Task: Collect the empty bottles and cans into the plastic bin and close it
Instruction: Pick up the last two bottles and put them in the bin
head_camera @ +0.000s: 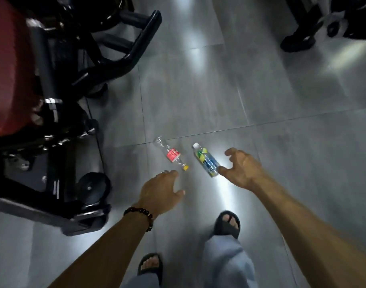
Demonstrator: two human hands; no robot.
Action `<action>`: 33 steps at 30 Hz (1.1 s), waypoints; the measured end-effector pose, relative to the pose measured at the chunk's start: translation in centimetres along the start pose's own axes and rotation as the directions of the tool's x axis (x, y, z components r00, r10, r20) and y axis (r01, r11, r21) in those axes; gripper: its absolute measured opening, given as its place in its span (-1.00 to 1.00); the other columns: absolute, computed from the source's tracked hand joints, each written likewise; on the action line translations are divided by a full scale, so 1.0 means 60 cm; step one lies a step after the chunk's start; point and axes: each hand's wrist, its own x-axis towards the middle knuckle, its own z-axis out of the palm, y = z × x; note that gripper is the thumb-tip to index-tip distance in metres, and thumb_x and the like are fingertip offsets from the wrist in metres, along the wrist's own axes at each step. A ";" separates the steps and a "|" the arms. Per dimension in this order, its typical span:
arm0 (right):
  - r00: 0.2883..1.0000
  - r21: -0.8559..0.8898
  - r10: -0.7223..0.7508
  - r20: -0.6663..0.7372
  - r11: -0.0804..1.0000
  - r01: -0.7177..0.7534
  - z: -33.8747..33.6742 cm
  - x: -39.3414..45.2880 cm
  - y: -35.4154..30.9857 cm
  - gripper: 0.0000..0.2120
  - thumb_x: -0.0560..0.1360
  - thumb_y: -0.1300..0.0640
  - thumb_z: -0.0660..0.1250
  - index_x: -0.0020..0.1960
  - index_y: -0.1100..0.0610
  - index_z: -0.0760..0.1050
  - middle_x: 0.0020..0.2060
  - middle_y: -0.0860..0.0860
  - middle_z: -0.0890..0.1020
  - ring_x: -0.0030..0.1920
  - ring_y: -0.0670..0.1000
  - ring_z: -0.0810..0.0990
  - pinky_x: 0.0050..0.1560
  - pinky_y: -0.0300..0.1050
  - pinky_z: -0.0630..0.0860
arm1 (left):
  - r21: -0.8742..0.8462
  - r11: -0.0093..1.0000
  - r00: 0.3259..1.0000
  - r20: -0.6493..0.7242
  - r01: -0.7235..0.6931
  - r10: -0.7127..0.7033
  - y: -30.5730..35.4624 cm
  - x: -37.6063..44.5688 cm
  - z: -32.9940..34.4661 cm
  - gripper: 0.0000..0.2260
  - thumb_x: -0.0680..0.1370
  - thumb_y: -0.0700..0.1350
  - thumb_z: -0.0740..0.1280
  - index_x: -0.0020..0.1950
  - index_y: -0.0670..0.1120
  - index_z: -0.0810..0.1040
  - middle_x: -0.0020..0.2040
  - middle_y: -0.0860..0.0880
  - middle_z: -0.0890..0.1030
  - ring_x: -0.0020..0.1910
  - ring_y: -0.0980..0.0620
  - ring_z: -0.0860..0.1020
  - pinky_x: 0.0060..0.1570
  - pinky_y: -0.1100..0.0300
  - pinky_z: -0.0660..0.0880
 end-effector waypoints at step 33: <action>0.993 -0.003 -0.116 -0.031 0.993 0.116 0.193 0.342 0.011 -0.34 0.38 -0.07 0.45 0.37 0.03 0.24 0.17 0.06 0.47 0.17 0.16 0.49 -0.03 -0.12 0.31 | 0.181 0.984 0.985 -0.170 -0.004 0.035 -0.182 0.283 0.186 -0.42 0.42 0.03 0.46 0.37 -0.07 0.36 0.19 -0.13 0.48 0.06 -0.10 0.52 0.05 0.05 0.50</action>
